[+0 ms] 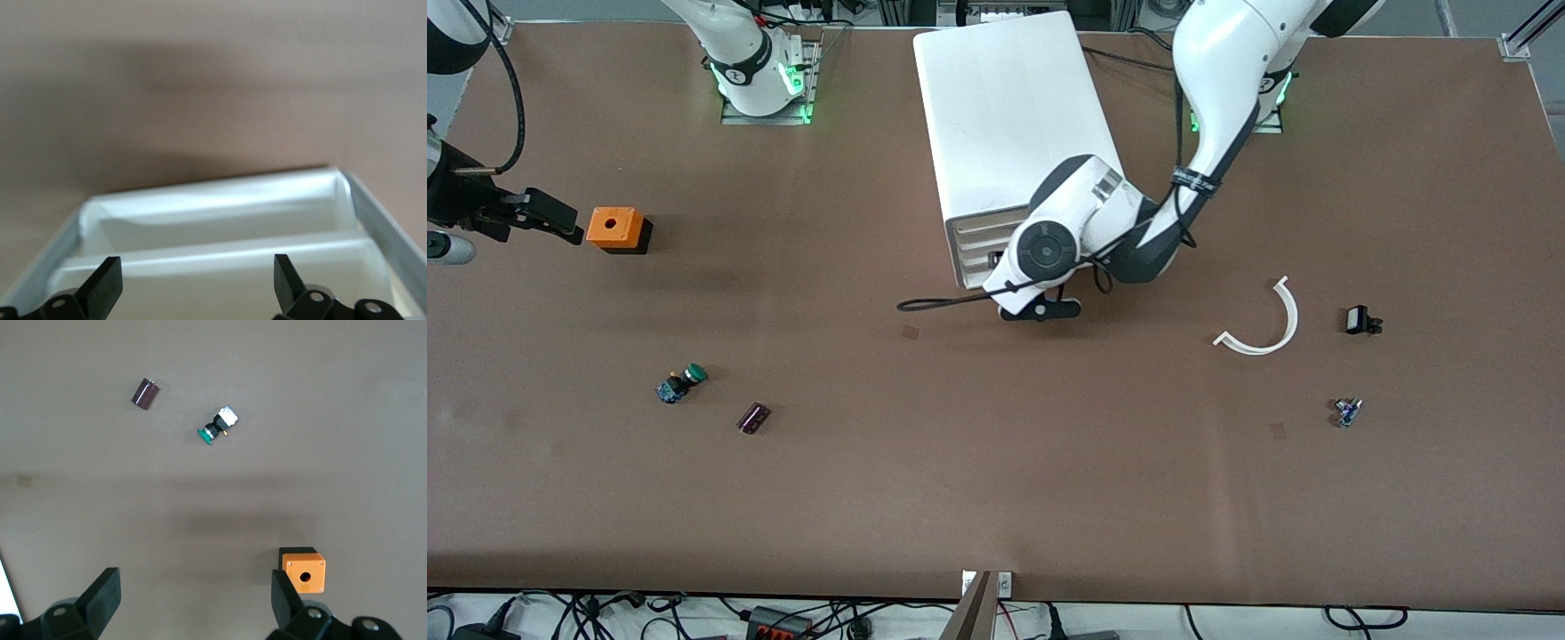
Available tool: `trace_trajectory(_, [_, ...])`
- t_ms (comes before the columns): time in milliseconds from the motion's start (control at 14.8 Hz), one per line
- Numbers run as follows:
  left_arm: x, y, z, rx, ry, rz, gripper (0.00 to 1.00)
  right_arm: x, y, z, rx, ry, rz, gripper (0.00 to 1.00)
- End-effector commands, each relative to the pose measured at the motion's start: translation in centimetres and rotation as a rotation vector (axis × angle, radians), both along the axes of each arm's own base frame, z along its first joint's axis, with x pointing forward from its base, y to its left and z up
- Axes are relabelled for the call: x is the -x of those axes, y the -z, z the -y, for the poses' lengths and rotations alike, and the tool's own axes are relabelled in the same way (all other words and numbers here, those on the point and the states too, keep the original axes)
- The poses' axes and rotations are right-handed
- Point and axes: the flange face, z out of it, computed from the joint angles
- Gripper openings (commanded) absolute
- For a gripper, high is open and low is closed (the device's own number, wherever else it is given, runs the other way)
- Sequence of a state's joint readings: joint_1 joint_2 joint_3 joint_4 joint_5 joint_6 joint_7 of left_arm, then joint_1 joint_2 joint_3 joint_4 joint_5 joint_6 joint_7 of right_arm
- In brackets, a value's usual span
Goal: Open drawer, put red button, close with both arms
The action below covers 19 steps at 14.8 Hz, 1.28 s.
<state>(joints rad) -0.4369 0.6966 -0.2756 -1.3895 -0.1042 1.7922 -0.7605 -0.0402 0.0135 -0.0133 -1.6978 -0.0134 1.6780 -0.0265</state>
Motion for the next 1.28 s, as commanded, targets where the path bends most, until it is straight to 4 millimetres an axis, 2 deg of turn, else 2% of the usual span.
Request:
trace_trajectory(0, [-5.9, -5.5, -8.8, 0.021, -0.124, 0.046, 1.00, 0.9, -0.4, 0.0, 0.009, -0.013, -0.001, 1.00])
trace_trajectory(135, [-8.7, -7.5, -13.3, 0.064, -0.123, 0.092, 1.00, 0.9, -0.4, 0.0, 0.009, -0.013, 0.000, 1.00])
trace_trajectory(203, [-10.6, -8.9, -16.2, 0.065, -0.091, 0.145, 1.00, 0.9, -0.4, 0.0, 0.009, -0.013, 0.000, 1.00])
trace_trajectory(270, [-12.7, -10.5, -20.3, 0.038, -0.039, 0.212, 1.00, 0.9, -0.4, 0.0, 0.009, -0.013, 0.000, 1.00])
trace_trajectory(338, [-13.4, -11.7, -22.6, -0.005, 0.015, 0.254, 1.00, 0.9, -0.4, 0.0, 0.010, -0.013, 0.000, 1.00])
trace_trajectory(541, [-14.0, -16.2, -27.2, -0.115, 0.226, 0.352, 1.00, 0.8, -0.3, 0.0, 0.010, -0.013, -0.001, 1.00])
trace_trajectory(676, [-13.7, -17.1, -31.6, -0.072, 0.265, 0.282, 1.00, 0.8, -0.3, 0.0, 0.010, -0.013, -0.001, 1.00])
trace_trajectory(743, [-13.4, -18.6, -33.0, -0.029, 0.286, 0.271, 1.00, 0.8, -0.4, -0.1, 0.010, -0.015, 0.000, 1.00])
trace_trajectory(811, [-12.9, -21.2, -34.4, 0.011, 0.312, 0.289, 1.00, 0.8, -0.3, -0.1, 0.010, -0.015, -0.001, 1.00])
trace_trajectory(946, [-11.1, -25.2, -37.1, 0.058, 0.366, 0.315, 1.00, 0.8, -0.4, -0.2, 0.012, -0.018, 0.000, 1.00])
trace_trajectory(1014, [-9.5, -24.8, -38.1, 0.074, 0.352, 0.266, 1.00, 0.8, -0.4, -0.2, 0.012, -0.018, 0.000, 1.00])
trace_trajectory(1081, [-7.5, -25.5, -39.0, 0.078, 0.316, 0.262, 1.00, 0.8, -0.4, -0.2, 0.012, -0.019, -0.001, 1.00])
trace_trajectory(1216, [-4.9, -26.5, -39.0, 0.068, 0.278, 0.305, 1.00, 0.9, -0.4, -0.2, 0.012, -0.018, 0.000, 1.00])
